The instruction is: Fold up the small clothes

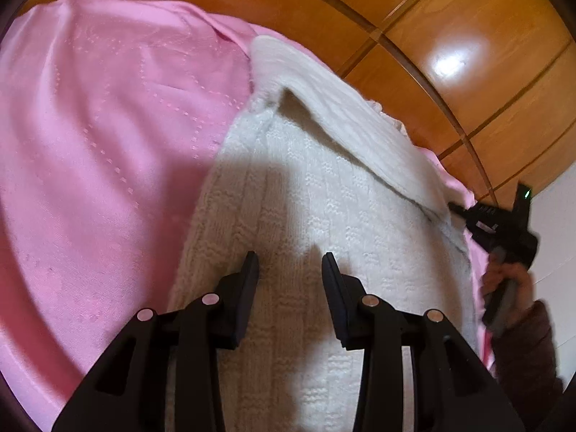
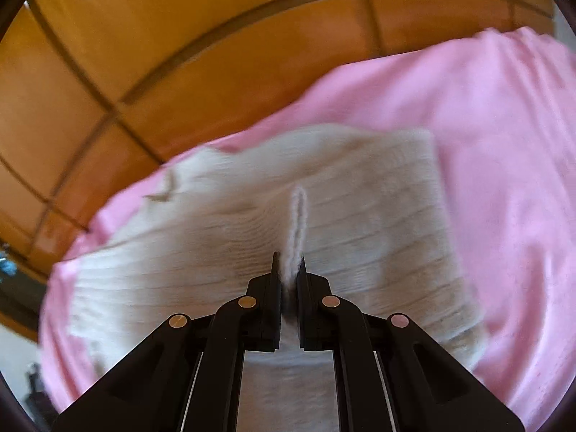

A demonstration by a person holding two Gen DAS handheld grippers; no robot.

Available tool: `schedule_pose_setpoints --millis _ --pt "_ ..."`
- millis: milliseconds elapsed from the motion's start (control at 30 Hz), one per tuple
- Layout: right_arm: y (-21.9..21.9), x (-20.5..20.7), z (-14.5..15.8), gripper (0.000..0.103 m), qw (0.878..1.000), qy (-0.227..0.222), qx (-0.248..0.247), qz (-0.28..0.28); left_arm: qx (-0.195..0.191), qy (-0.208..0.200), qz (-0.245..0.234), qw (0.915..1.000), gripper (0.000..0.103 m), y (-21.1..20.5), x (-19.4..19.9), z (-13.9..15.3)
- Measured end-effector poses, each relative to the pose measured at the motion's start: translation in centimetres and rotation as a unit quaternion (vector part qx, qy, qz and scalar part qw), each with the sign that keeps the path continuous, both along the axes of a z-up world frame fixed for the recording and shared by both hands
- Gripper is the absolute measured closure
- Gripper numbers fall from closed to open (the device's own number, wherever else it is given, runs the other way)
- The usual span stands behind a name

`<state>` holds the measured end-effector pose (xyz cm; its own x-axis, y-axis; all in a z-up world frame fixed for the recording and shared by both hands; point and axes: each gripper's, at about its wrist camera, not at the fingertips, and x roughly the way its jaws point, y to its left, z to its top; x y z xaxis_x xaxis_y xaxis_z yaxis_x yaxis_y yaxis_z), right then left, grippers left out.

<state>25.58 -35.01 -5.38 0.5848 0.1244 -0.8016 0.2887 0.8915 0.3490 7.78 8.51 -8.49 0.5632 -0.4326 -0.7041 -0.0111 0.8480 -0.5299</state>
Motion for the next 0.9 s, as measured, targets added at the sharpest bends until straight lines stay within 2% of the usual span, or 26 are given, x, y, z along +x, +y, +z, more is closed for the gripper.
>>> schedule_pose_setpoints --millis 67,167,267,333,433,500,567,667,733,767,800,833,900 --pt "-0.3 -0.1 -0.4 0.098 1.0 -0.001 0.013 -0.008 -0.002 0.011 0.013 0.9999 0.066 0.6 0.5 0.7" --pt "0.0 0.1 -0.3 0.098 1.0 0.0 -0.014 -0.003 -0.001 0.007 0.014 0.9999 0.066 0.7 1.5 1.7" --pt "0.3 0.2 0.3 0.098 1.0 -0.005 -0.012 -0.001 -0.069 -0.001 0.001 0.9976 0.065 0.6 3.1 2.3" --pt "0.4 0.2 0.6 0.098 1.0 -0.006 -0.009 0.002 -0.091 -0.019 0.002 0.9957 0.055 0.3 4.4 2.8" --pt "0.2 -0.1 0.6 0.098 1.0 -0.004 -0.013 0.008 -0.116 -0.025 0.021 0.9927 0.049 0.2 7.3 2.6" --pt "0.4 0.1 0.7 0.098 1.0 -0.004 -0.013 0.01 -0.123 -0.019 0.044 0.9912 0.049 0.6 9.4 2.1" --pt "0.2 -0.1 1.3 0.098 1.0 -0.013 -0.014 0.009 -0.137 -0.024 0.092 0.986 0.05 2.5 10.2 1.7" --pt "-0.1 -0.2 1.3 0.098 0.999 -0.007 -0.041 0.002 -0.154 -0.006 0.136 0.9786 0.062 4.9 10.3 0.3" --pt "-0.1 0.1 -0.2 0.098 0.999 0.013 -0.047 0.004 -0.124 0.017 0.131 0.9834 0.076 5.1 10.1 -0.9" --pt "0.1 0.1 -0.7 0.098 0.998 0.013 -0.055 0.006 -0.111 0.017 0.124 0.9859 0.078 4.9 9.8 -1.1" --pt "0.2 0.0 -0.8 0.098 0.998 0.008 -0.063 0.007 -0.109 0.017 0.121 0.9865 0.077 4.8 9.5 -1.1" --pt "0.2 -0.1 -0.6 0.098 0.998 0.005 -0.062 0.005 -0.107 0.017 0.119 0.987 0.069 4.7 8.8 -0.8" --pt "-0.3 -0.5 -0.2 0.098 0.999 -0.001 -0.042 0.003 -0.076 0.014 0.133 0.988 0.061 4.8 7.7 0.3"
